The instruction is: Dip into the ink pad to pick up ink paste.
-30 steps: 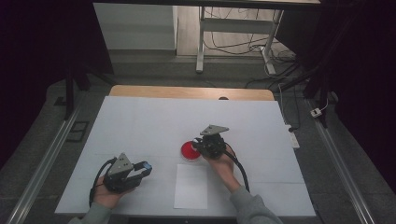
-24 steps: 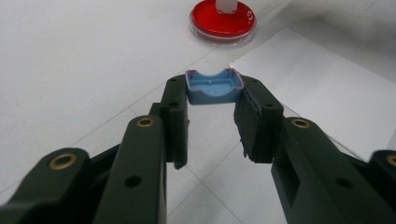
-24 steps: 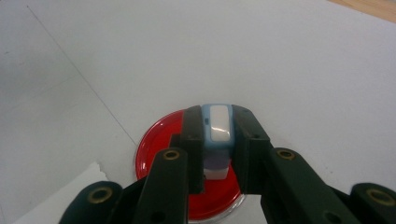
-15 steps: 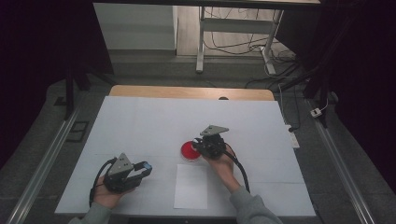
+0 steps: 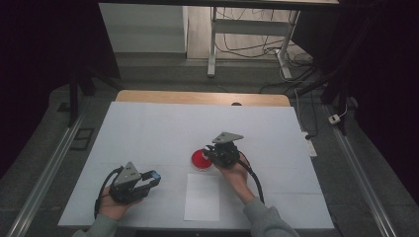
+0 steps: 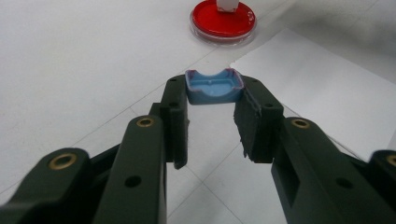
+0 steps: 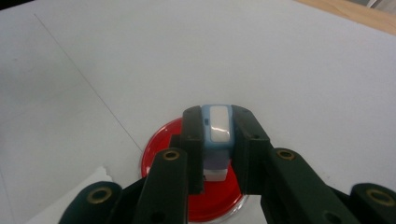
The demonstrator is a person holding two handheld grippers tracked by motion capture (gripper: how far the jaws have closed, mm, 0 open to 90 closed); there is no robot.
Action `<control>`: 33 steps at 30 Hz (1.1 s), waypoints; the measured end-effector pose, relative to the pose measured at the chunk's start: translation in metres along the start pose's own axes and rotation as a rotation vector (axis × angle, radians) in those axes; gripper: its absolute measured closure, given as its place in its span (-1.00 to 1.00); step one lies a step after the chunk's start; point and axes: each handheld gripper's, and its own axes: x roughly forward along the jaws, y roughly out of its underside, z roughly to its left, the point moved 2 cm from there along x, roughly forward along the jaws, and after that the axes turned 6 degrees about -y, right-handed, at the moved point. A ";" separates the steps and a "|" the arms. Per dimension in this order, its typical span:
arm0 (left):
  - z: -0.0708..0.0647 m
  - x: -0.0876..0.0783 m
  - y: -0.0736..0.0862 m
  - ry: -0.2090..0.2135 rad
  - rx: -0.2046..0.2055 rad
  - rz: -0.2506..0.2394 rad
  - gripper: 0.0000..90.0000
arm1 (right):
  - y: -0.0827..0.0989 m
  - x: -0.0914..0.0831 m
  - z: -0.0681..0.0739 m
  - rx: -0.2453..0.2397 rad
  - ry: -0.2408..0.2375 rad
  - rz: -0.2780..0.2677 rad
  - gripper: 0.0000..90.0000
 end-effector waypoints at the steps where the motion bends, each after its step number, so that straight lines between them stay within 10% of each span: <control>1: 0.000 0.000 0.000 0.001 0.000 0.000 0.46 | -0.001 -0.001 0.001 0.000 -0.001 -0.006 0.69; 33: 0.000 0.000 0.000 0.000 0.000 -0.001 0.46 | -0.017 -0.016 0.014 -0.009 -0.071 -0.095 0.68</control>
